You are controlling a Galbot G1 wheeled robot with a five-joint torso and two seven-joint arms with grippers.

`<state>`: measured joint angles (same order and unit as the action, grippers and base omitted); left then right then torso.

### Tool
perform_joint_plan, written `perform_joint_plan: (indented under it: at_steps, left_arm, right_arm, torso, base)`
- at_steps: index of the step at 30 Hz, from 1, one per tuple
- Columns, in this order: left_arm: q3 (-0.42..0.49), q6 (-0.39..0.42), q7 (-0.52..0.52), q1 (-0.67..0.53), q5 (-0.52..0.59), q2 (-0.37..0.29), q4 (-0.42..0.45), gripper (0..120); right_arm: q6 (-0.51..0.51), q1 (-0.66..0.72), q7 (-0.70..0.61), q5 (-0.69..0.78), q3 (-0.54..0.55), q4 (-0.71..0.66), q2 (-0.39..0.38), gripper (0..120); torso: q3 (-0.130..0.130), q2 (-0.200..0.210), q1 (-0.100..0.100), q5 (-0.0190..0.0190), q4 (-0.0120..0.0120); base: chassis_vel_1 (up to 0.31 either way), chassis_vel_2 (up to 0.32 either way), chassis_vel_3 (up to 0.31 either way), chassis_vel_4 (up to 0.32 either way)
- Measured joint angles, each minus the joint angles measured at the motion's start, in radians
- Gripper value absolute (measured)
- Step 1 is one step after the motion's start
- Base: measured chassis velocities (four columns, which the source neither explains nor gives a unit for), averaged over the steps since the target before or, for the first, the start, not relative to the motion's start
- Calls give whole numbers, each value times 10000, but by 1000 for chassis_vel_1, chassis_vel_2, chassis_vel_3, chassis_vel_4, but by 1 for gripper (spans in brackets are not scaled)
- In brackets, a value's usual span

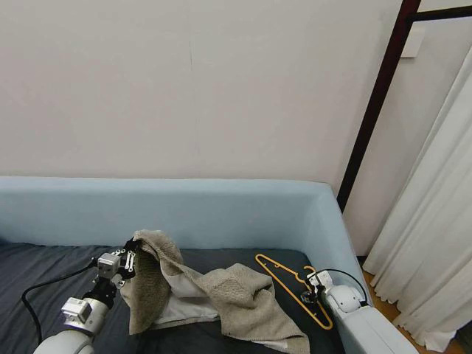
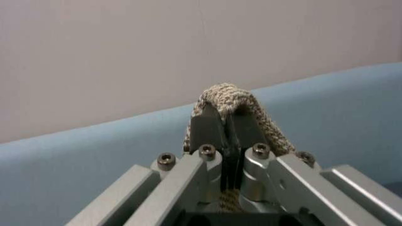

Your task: Pick up the clothes from the sofa and hang them on the clothes hanger.

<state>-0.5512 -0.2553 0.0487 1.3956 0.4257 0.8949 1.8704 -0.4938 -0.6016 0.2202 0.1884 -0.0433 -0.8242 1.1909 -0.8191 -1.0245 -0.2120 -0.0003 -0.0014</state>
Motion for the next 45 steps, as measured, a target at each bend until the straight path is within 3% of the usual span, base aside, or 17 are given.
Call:
perform_joint_plan:
  at_steps: [14, 22, 29, 31, 37, 45]
  left_arm:
    - [148, -51, -5, -209, 172, -130, -236, 0]
    - [247, -51, -9, -315, 207, -128, -320, 0]
    - [256, -35, -18, -320, 410, -216, -178, 0]
    - [268, 40, -18, -345, 555, -265, -57, 0]
    - [187, 166, 0, -305, 788, -325, 235, 0]
    - [86, 370, 96, -197, 1148, -442, 673, 0]
  right_arm:
    - [-140, -102, 68, -8, -32, -239, -80, 6]
    - [682, -219, -286, 138, -25, -860, -421, 5]
    - [3260, -1021, -1541, 384, 109, -3930, -1290, 5]
    - [4273, -1680, -1906, -307, 191, -5384, -1742, 5]
    - [6019, -2987, -2197, -1974, 477, -7609, -2525, 5]
    - [6595, -4348, -4115, -4432, 791, -9160, -2626, 5]
  torso:
    - [-1, 0, 0, 2, -2]
    - [-2, 1, -1, 3, -4]
    - [-1, 1, 0, -1, 1]
    - [-1, 0, 0, 3, 1]
    - [0, 0, 0, -1, -2]
    - [0, 0, 0, 2, -3]
  base:
    - [0, 0, 0, 0]
    - [0, 0, 0, 0]
    - [0, 0, 0, 0]
    - [0, 0, 0, 0]
    - [0, 0, 0, 0]
    - [0, 0, 0, 0]
